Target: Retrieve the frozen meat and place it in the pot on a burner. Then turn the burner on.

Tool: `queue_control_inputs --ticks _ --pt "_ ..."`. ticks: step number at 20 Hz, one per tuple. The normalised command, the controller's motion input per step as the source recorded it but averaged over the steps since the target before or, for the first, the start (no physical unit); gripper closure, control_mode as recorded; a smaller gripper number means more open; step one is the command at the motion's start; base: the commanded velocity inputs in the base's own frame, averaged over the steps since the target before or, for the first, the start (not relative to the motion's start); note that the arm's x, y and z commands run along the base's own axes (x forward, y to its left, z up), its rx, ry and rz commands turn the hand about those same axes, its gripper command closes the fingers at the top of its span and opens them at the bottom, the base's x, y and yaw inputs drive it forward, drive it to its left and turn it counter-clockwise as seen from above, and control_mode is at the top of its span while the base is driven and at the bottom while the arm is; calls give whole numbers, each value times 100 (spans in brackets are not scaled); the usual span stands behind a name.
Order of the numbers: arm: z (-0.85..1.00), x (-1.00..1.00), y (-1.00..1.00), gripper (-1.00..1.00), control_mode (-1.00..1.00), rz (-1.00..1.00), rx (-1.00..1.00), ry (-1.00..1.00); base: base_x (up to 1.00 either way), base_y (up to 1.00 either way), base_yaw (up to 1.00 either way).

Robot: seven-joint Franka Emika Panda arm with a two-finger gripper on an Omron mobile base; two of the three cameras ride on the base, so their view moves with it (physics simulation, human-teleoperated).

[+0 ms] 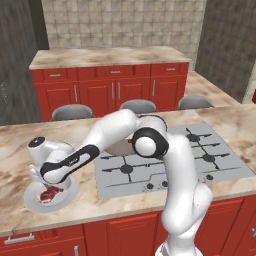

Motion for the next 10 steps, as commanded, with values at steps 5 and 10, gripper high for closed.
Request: queue_control_inputs --ticks 5,10 --pt "85 0 -68 100 -100 0 15 9 0 0 0" --pt "85 1 -80 100 -100 -5 11 14 0 0 0"
